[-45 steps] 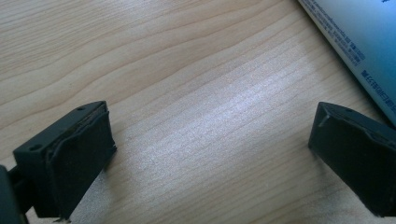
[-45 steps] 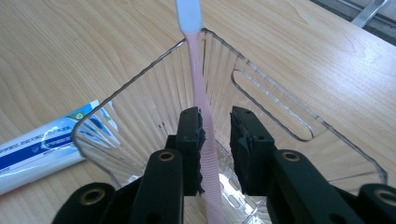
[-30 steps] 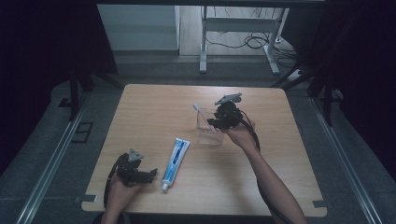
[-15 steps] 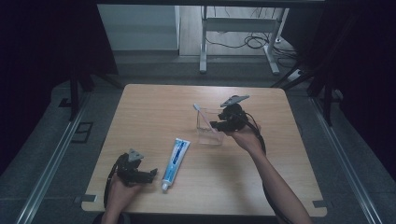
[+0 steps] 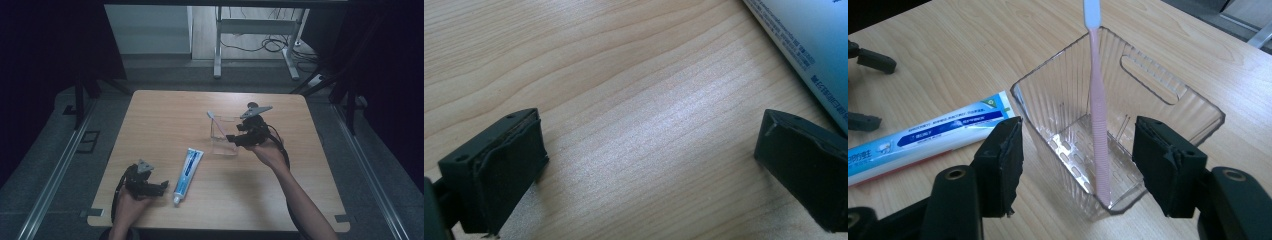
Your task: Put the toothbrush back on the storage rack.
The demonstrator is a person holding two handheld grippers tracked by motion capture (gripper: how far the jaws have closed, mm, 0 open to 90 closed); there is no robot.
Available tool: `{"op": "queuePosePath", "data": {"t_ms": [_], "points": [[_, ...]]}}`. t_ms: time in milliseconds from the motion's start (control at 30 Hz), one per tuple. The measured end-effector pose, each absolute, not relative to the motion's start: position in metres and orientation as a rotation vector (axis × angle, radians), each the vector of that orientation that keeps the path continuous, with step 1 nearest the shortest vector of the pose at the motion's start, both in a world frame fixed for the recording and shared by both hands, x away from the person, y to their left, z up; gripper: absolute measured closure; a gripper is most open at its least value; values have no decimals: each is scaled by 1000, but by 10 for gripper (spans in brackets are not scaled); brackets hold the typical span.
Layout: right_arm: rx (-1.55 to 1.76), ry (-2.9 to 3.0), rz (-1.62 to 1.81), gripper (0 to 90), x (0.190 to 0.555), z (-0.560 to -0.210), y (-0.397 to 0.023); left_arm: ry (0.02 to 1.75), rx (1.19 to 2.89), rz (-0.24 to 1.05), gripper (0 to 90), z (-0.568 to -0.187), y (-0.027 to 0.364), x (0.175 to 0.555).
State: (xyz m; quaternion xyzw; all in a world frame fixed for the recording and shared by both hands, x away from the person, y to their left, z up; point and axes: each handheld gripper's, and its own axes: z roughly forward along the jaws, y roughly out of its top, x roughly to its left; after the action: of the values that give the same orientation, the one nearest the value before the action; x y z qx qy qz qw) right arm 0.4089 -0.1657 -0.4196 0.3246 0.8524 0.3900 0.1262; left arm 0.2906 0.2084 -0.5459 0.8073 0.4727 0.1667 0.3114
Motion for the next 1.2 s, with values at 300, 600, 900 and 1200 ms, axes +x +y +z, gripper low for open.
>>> {"op": "queuePosePath", "data": {"t_ms": [300,600,900,1200], "points": [[946,2465,1143,327,401,-422,-180,1249,2130,441,0,-546,208,291],[937,2450,1133,280,391,-424,-189,1246,2131,442,0,-546,208,291],[934,2441,1127,204,381,-429,-199,1247,2130,442,0,-546,208,291],[927,2420,1099,144,368,-437,-212,1250,2127,439,0,-546,208,291]]}}
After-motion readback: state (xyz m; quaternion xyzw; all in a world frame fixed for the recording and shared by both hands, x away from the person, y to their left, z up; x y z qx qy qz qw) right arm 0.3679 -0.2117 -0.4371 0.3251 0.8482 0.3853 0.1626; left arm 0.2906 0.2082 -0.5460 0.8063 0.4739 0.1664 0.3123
